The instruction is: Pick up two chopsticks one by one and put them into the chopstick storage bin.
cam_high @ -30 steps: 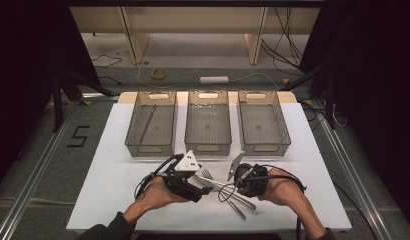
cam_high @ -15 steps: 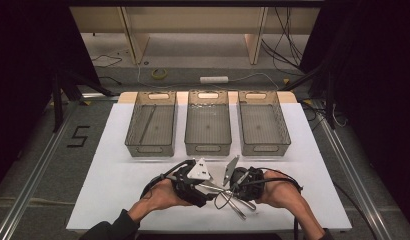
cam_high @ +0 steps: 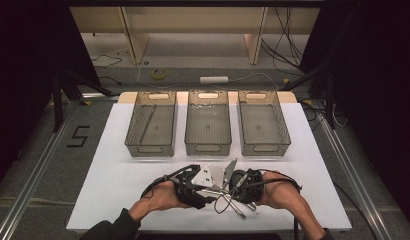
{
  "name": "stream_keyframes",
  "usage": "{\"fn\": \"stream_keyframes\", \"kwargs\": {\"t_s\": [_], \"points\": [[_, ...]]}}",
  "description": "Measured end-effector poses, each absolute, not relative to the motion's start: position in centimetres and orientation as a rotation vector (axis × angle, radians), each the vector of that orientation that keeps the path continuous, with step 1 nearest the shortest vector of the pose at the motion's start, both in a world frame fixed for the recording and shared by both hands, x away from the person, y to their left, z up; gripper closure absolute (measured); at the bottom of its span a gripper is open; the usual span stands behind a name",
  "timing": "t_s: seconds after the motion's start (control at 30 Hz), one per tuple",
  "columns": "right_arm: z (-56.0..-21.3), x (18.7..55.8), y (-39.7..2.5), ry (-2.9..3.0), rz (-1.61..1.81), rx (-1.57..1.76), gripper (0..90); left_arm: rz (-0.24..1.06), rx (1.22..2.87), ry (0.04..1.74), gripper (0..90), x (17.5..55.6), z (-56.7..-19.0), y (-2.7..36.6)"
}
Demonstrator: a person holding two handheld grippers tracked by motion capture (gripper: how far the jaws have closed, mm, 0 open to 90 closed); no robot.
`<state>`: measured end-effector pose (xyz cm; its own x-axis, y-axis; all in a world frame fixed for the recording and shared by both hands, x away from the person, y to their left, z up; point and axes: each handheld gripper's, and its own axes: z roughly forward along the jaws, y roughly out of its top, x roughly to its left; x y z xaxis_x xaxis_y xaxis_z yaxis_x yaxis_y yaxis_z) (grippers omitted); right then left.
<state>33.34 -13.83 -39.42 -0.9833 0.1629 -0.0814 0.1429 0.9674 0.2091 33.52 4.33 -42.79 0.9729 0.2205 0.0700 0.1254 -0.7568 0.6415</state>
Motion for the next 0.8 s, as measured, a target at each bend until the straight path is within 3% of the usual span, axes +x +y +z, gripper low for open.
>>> {"fn": "stream_keyframes", "kwargs": {"t_s": [0.8], "points": [[-39.49,32.85,-13.45,3.052,0.308,0.143,85.8,0.15,2.486,0.127,73.6,33.05,-43.08,4.04]]}}
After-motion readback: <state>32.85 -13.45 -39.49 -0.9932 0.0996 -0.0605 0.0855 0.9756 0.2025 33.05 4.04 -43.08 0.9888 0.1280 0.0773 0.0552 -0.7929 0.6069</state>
